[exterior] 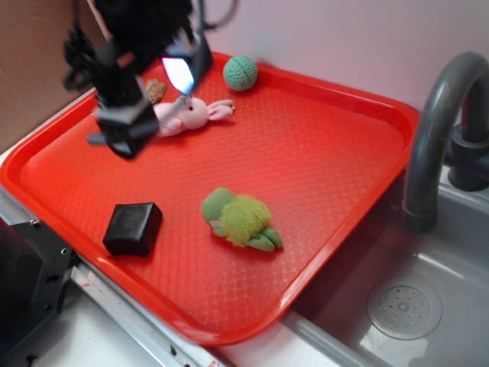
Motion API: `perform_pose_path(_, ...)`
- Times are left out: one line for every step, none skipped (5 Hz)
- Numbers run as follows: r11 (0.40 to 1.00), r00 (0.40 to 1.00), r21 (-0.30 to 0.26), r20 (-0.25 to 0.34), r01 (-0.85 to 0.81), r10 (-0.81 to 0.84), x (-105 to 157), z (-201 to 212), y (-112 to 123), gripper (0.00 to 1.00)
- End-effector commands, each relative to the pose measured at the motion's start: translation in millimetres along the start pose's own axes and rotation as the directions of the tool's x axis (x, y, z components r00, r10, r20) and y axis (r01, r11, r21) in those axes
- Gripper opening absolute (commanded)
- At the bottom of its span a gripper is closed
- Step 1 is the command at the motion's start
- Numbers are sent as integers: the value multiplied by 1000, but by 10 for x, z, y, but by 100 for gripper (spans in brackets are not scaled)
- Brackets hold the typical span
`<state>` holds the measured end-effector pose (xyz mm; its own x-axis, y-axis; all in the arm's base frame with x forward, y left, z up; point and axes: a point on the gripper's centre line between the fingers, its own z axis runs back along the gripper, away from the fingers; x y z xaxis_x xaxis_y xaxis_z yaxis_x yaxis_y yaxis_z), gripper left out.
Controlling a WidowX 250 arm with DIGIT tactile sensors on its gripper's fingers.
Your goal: Grab the green animal.
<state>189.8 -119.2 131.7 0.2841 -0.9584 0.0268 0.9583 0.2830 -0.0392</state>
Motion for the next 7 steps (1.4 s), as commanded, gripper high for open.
perform_pose_path(997,993,-22,-99,68,-70,278,-458,-89,100)
perform_pose_path(998,986,-28,-152,58,-62,302,-656,-88,100)
perform_pose_path(1000,969,-16,-247,3,-7,209,-845,-56,100)
perform_pose_path(1000,954,-9,-299,3,-5,204,-986,-79,100)
perform_pose_path(999,925,21,-377,-27,33,239,-1087,-107,80)
perform_pose_path(999,929,40,-366,-37,49,254,-1076,-117,0)
perform_pose_path(992,928,80,-351,-102,124,215,-972,-119,0)
